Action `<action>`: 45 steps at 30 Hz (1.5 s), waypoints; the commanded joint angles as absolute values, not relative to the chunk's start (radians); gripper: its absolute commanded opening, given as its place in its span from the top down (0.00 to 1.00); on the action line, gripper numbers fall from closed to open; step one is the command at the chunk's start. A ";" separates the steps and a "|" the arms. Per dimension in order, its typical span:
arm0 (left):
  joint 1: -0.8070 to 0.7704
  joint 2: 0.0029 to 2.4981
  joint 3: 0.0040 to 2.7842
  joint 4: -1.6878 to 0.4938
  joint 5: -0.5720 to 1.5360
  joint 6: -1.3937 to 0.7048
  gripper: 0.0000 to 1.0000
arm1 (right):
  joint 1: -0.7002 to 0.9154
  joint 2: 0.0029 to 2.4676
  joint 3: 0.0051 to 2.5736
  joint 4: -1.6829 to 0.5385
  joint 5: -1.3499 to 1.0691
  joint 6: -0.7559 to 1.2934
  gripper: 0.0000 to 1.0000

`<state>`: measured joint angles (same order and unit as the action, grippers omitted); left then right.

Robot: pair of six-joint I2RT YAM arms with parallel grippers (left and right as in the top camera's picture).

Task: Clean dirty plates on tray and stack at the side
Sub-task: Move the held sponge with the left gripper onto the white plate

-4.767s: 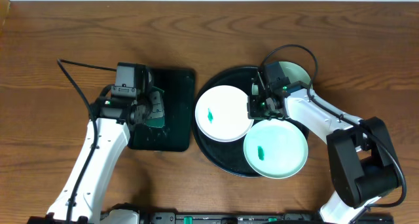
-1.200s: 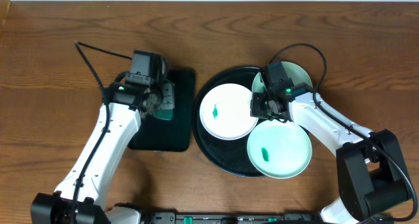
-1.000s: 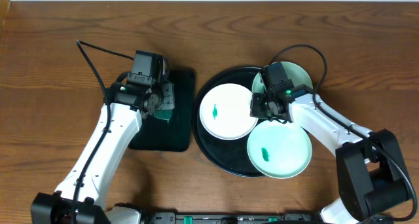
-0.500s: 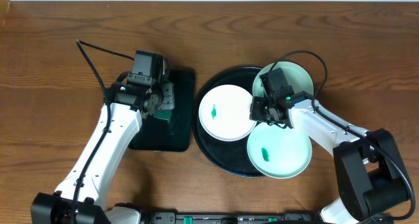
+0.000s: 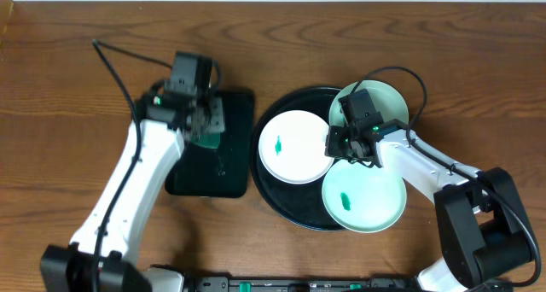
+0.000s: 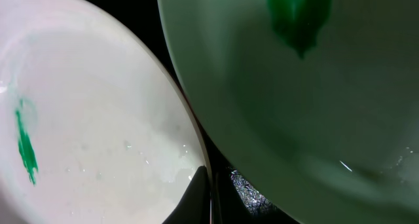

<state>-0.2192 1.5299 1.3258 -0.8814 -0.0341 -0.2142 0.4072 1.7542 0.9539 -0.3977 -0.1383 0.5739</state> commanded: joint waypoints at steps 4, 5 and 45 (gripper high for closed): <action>-0.227 1.726 1.596 -1.054 -0.018 -0.231 0.93 | 0.414 1.759 0.950 -0.387 -0.139 0.590 0.99; -0.230 1.740 1.600 -1.058 -0.018 -0.231 0.93 | 0.414 1.759 0.950 -0.385 -0.139 0.590 0.99; -0.510 1.797 1.259 -0.635 0.062 -0.477 0.92 | 0.414 1.759 0.950 -0.384 -0.139 0.590 0.99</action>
